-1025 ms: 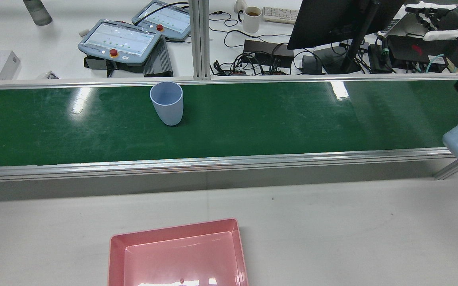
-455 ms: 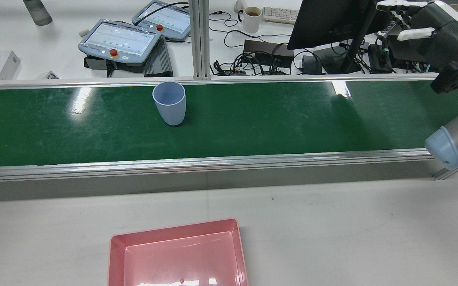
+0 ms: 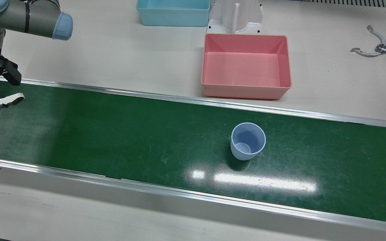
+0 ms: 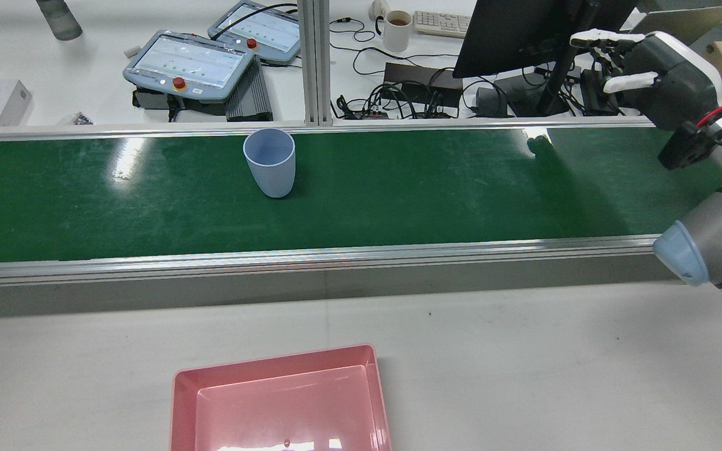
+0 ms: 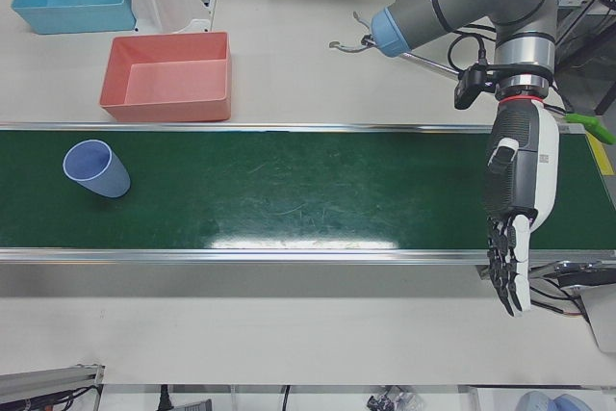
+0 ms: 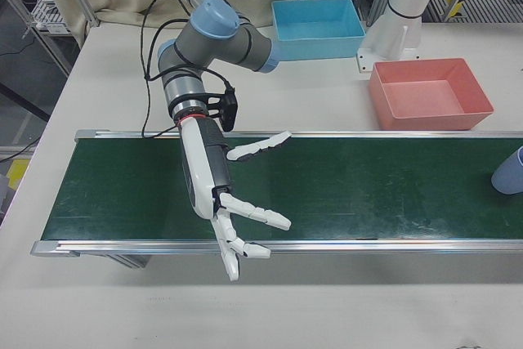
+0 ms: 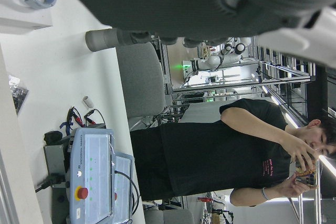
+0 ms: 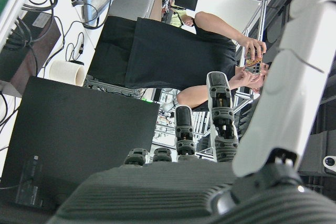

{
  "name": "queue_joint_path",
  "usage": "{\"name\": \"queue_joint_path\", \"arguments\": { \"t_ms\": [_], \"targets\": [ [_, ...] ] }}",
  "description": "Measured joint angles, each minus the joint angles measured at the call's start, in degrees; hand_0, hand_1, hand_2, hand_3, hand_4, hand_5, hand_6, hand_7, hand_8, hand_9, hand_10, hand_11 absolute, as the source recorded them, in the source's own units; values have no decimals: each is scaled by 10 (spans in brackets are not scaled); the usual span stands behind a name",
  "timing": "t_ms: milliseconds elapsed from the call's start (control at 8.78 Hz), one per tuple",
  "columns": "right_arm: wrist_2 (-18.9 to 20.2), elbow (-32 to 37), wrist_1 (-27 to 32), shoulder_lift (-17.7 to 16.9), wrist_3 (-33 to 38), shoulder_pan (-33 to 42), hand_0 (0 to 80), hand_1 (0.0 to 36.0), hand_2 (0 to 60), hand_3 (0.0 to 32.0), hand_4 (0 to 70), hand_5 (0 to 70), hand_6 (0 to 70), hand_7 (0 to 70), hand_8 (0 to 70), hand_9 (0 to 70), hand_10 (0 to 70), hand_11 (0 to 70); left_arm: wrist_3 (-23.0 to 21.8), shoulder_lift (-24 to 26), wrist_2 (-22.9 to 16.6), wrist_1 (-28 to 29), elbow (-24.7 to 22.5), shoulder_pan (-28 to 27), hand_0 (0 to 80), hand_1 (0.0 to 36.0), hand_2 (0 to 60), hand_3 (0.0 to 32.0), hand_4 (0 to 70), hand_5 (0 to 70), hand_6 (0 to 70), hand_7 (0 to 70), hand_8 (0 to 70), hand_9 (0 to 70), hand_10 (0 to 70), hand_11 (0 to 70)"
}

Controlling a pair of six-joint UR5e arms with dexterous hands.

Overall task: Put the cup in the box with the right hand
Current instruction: 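Raise the right hand over the belt toward the blue cup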

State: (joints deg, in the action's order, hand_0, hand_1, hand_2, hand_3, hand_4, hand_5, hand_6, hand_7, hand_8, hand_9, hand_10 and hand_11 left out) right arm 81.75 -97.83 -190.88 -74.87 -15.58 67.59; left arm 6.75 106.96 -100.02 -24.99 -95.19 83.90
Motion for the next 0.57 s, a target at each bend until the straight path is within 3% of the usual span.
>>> {"name": "queue_joint_path", "arguments": {
  "t_ms": [228, 342, 455, 569],
  "targets": [
    [-10, -6, 1, 16, -12, -9, 541, 120, 0, 0, 238, 50, 55, 256, 1, 37, 21, 49, 0, 0, 0, 0, 0, 0, 0, 0, 0, 0, 0, 0, 0, 0, 0, 0, 0, 0],
    [-17, -26, -1, 22, -37, -13, 548, 131, 0, 0, 257, 50, 59, 288, 1, 43, 16, 41, 0, 0, 0, 0, 0, 0, 0, 0, 0, 0, 0, 0, 0, 0, 0, 0, 0, 0],
    [-27, -44, -3, 24, -79, -27, 555, 140, 0, 6, 260, 50, 54, 277, 0, 41, 11, 36, 0, 0, 0, 0, 0, 0, 0, 0, 0, 0, 0, 0, 0, 0, 0, 0, 0, 0],
    [-48, -54, -4, 23, -118, -51, 557, 140, 0, 66, 237, 51, 33, 195, 0, 25, 10, 34, 0, 0, 0, 0, 0, 0, 0, 0, 0, 0, 0, 0, 0, 0, 0, 0, 0, 0]
  ]
}}
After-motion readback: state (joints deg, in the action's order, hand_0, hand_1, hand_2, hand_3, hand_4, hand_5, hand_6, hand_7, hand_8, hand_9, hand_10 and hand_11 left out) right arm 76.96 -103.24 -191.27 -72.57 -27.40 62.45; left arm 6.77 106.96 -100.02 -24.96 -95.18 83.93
